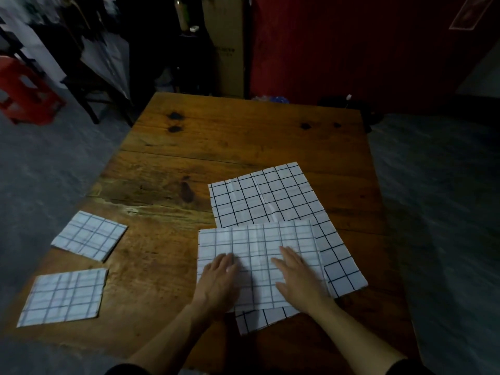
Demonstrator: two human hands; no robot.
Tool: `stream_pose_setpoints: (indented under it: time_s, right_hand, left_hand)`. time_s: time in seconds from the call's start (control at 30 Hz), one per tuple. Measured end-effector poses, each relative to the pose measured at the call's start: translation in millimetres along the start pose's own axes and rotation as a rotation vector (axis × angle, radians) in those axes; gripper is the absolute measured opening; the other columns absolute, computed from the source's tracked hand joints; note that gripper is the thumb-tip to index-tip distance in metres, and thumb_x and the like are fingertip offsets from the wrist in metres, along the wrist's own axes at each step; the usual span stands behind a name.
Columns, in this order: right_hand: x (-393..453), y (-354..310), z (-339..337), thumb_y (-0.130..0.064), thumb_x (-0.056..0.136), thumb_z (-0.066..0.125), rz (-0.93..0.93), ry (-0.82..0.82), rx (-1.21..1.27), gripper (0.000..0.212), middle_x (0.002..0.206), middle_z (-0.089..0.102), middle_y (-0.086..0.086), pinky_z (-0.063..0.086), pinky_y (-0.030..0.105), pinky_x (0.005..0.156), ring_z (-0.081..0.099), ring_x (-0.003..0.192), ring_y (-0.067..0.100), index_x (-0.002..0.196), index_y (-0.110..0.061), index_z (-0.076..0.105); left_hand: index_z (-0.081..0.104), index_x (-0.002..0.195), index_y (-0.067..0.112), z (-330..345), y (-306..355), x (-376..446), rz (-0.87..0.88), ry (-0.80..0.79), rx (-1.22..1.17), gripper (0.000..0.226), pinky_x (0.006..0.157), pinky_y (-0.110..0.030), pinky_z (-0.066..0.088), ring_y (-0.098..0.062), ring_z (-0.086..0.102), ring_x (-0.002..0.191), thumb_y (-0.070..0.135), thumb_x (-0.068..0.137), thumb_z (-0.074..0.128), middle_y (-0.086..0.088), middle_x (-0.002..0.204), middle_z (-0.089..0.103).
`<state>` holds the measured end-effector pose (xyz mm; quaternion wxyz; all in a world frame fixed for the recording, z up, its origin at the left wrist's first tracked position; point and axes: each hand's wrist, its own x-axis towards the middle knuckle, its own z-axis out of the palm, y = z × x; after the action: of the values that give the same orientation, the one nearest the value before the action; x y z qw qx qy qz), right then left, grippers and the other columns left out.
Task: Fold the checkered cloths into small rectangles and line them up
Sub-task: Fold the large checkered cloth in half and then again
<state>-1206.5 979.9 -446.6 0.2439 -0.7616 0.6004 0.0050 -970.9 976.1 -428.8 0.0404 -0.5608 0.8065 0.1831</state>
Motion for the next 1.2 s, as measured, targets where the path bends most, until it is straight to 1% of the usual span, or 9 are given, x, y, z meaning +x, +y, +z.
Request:
stream_pose_setpoints:
  time_s: [0.13, 0.27, 0.37, 0.43, 0.6, 0.67, 0.8, 0.93, 1.2]
  right_hand:
    - [-11, -15, 18, -0.035, 0.096, 0.054, -0.082, -0.041, -0.016, 0.062, 0.163, 0.003, -0.004, 0.002, 0.031, 0.120, -0.004, 0.150, 0.015, 0.151, -0.029, 0.027]
    - [-23, 0, 22, -0.035, 0.095, 0.056, -0.032, -0.018, -0.019, 0.064, 0.163, 0.003, -0.005, 0.002, 0.032, 0.121, -0.003, 0.149, 0.014, 0.151, -0.030, 0.026]
    - [-27, 9, 17, -0.031, 0.094, 0.058, 0.063, 0.023, -0.011, 0.064, 0.163, 0.008, -0.004, 0.011, 0.036, 0.122, 0.001, 0.149, 0.016, 0.150, -0.029, 0.027]
    - [-29, 10, 15, -0.027, 0.094, 0.058, 0.109, 0.051, -0.008, 0.063, 0.162, 0.010, -0.004, 0.015, 0.037, 0.121, 0.004, 0.149, 0.017, 0.149, -0.029, 0.029]
    - [-32, -10, 19, -0.026, 0.096, 0.055, 0.074, 0.090, 0.035, 0.055, 0.161, 0.016, -0.002, 0.006, 0.025, 0.114, 0.009, 0.148, 0.016, 0.147, -0.025, 0.036]
    - [-34, -22, 23, -0.030, 0.095, 0.055, 0.035, 0.080, 0.036, 0.053, 0.159, 0.021, -0.002, 0.008, 0.024, 0.115, 0.013, 0.147, 0.015, 0.145, -0.025, 0.039]
    - [-38, -40, 31, -0.034, 0.091, 0.061, 0.072, 0.073, 0.034, 0.056, 0.157, 0.026, -0.002, 0.020, 0.027, 0.115, 0.020, 0.144, 0.014, 0.143, -0.027, 0.042]
    - [-40, -43, 30, -0.031, 0.088, 0.067, 0.098, 0.072, 0.051, 0.058, 0.156, 0.026, -0.004, 0.022, 0.027, 0.113, 0.022, 0.143, 0.013, 0.140, -0.028, 0.043]
    - [-39, -47, 23, -0.031, 0.087, 0.068, 0.117, 0.054, 0.059, 0.057, 0.155, 0.026, -0.005, 0.023, 0.028, 0.113, 0.022, 0.143, 0.012, 0.139, -0.029, 0.044]
  left_hand:
    - [0.036, 0.146, 0.025, 15, 7, -13, 0.142, -0.045, 0.025, 0.053, 0.115, -0.039, 0.027, -0.023, 0.020, 0.146, 0.033, 0.095, 0.050, 0.000, 0.160, 0.024]
    - [0.036, 0.146, 0.030, 20, -11, -29, 0.128, -0.072, 0.009, 0.055, 0.114, -0.043, 0.032, -0.023, 0.021, 0.146, 0.032, 0.093, 0.052, 0.001, 0.160, 0.023]
    - [0.046, 0.139, 0.026, 18, -32, -40, 0.103, -0.061, 0.003, 0.059, 0.105, -0.045, 0.044, -0.029, 0.035, 0.140, 0.030, 0.083, 0.065, -0.002, 0.153, 0.037]
    - [0.053, 0.132, 0.023, 17, -43, -45, 0.105, -0.045, -0.007, 0.055, 0.100, -0.045, 0.048, -0.029, 0.043, 0.132, 0.029, 0.079, 0.067, -0.003, 0.145, 0.046]
    - [0.063, 0.117, 0.020, 11, -53, -53, 0.160, 0.018, -0.011, 0.046, 0.092, -0.036, 0.051, -0.022, 0.053, 0.117, 0.033, 0.074, 0.069, 0.001, 0.127, 0.059]
    - [0.065, 0.112, 0.020, 11, -53, -56, 0.167, 0.011, 0.006, 0.045, 0.088, -0.034, 0.052, -0.021, 0.056, 0.113, 0.035, 0.070, 0.072, 0.001, 0.125, 0.062]
    - [0.057, 0.128, 0.020, 7, -44, -56, 0.127, -0.045, 0.027, 0.045, 0.099, -0.032, 0.043, -0.019, 0.044, 0.128, 0.030, 0.083, 0.059, 0.003, 0.143, 0.048]
    - [0.052, 0.134, 0.021, 5, -40, -55, 0.120, -0.054, 0.047, 0.044, 0.104, -0.031, 0.039, -0.017, 0.038, 0.132, 0.028, 0.090, 0.051, 0.004, 0.147, 0.043]
    - [0.060, 0.123, 0.021, 9, -45, -54, 0.138, -0.041, 0.077, 0.036, 0.100, -0.037, 0.044, -0.021, 0.044, 0.128, 0.020, 0.087, 0.055, 0.001, 0.140, 0.049]
